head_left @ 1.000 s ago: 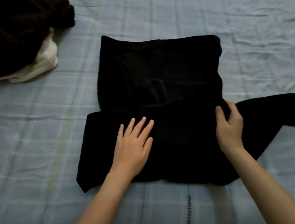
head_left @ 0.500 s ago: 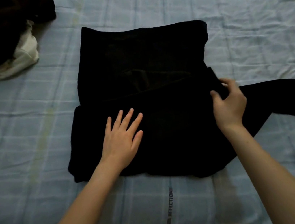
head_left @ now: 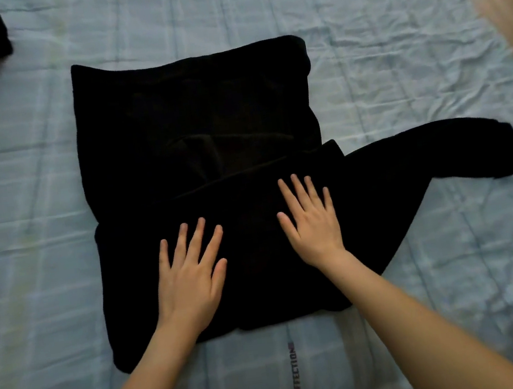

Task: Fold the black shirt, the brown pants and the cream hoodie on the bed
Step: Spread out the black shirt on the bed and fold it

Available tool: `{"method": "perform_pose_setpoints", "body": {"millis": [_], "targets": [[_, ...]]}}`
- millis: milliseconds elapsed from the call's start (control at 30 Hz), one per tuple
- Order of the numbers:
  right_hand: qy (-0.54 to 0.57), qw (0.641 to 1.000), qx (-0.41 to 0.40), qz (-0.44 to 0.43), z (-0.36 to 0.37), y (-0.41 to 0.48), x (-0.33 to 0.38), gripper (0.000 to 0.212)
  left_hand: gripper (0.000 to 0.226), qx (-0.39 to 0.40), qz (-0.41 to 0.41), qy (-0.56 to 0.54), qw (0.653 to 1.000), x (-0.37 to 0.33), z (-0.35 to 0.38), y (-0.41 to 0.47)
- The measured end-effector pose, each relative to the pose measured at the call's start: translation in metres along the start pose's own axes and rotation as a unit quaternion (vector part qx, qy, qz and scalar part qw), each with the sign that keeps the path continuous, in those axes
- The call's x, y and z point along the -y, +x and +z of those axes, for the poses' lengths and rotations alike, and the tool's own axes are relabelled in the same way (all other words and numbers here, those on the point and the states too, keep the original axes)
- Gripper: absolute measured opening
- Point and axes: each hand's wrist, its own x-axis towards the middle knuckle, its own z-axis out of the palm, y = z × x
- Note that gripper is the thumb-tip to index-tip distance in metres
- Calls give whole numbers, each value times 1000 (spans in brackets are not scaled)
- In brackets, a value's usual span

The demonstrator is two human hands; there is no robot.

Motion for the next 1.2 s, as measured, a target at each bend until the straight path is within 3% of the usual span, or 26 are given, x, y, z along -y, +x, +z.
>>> {"method": "perform_pose_setpoints", "body": {"millis": [200, 300, 400, 500, 633, 800, 1000, 1133, 1200], "targets": [[2, 1000, 22, 8, -2, 1, 1, 62, 59, 34, -6, -2, 999, -7, -13, 0], [129, 992, -3, 8, -31, -4, 3, 55, 62, 44, -17, -10, 999, -15, -35, 1], [264, 956, -110, 67, -57, -17, -19, 51, 60, 6, 10, -51, 999, -37, -56, 19], [261, 934, -189, 157, -68, -34, -78, 47, 58, -30, 86, -89, 992, -88, -64, 48], [256, 890, -236, 294, -70, -51, -180, 41, 55, -38, 169, -128, 977, -179, -55, 87], [342, 786, -253, 448, -77, -43, -291, 45, 58, -15, 227, -130, 965, -274, -28, 136], [379, 739, -286, 478, -90, -3, -378, 63, 60, 1, 229, -108, 967, -344, -5, 188], [366, 774, -291, 426, -95, 3, -407, 56, 61, 31, 220, -96, 970, -363, 11, 195], [364, 773, -327, 403, -106, 0, -426, 50, 62, 26, 214, -103, 971, -367, 14, 193]]}}
